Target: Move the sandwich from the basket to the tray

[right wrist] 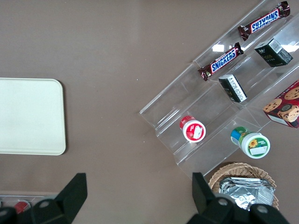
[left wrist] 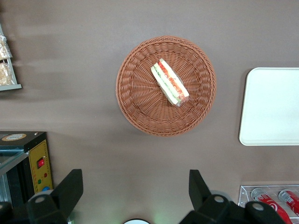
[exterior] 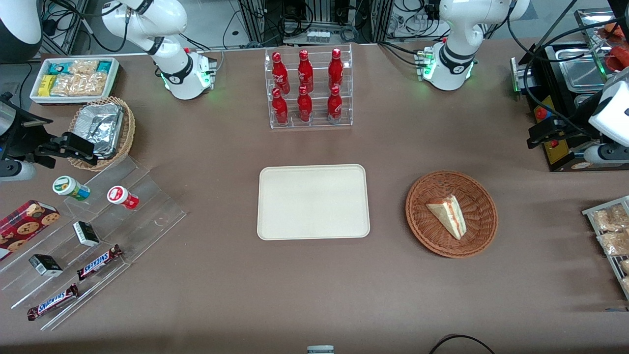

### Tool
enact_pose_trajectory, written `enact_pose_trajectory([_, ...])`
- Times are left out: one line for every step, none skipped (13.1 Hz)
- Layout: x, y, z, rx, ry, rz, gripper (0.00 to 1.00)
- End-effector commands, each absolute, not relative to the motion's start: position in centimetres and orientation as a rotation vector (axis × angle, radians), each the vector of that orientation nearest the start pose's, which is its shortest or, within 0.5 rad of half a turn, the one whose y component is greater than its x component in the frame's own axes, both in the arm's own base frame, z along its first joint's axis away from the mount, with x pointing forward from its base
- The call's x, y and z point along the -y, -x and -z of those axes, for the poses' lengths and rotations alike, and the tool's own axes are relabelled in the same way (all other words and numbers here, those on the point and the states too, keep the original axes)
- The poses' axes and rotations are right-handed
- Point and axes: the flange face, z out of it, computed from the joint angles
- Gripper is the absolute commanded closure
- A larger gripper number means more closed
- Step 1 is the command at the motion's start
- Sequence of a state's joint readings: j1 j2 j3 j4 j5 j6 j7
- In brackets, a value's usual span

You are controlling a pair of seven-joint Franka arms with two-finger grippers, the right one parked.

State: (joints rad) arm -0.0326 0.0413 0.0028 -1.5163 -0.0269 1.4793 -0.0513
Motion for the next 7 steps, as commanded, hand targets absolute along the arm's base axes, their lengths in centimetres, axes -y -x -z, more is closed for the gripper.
enact_pose_trajectory([1.7, -55.5, -62.5, 0.027, 3.163, -0.094, 0.0])
enact_pose_trajectory([1.7, -55.6, -62.6, 0.027, 3.16, -0.093, 0.0])
enact_pose_trajectory([1.7, -55.7, -62.4, 0.023, 3.153, -0.095, 0.0])
enact_pose_trajectory([1.7, -55.8, -62.2, 0.024, 3.141, -0.097, 0.0])
enact_pose_trajectory([1.7, -55.9, -61.9, 0.036, 3.134, -0.105, 0.0])
enact_pose_trajectory([1.5, -56.3, -61.1, 0.058, 3.132, -0.127, 0.0])
enact_pose_trajectory([1.5, -56.9, -60.0, 0.093, 3.137, -0.142, 0.0])
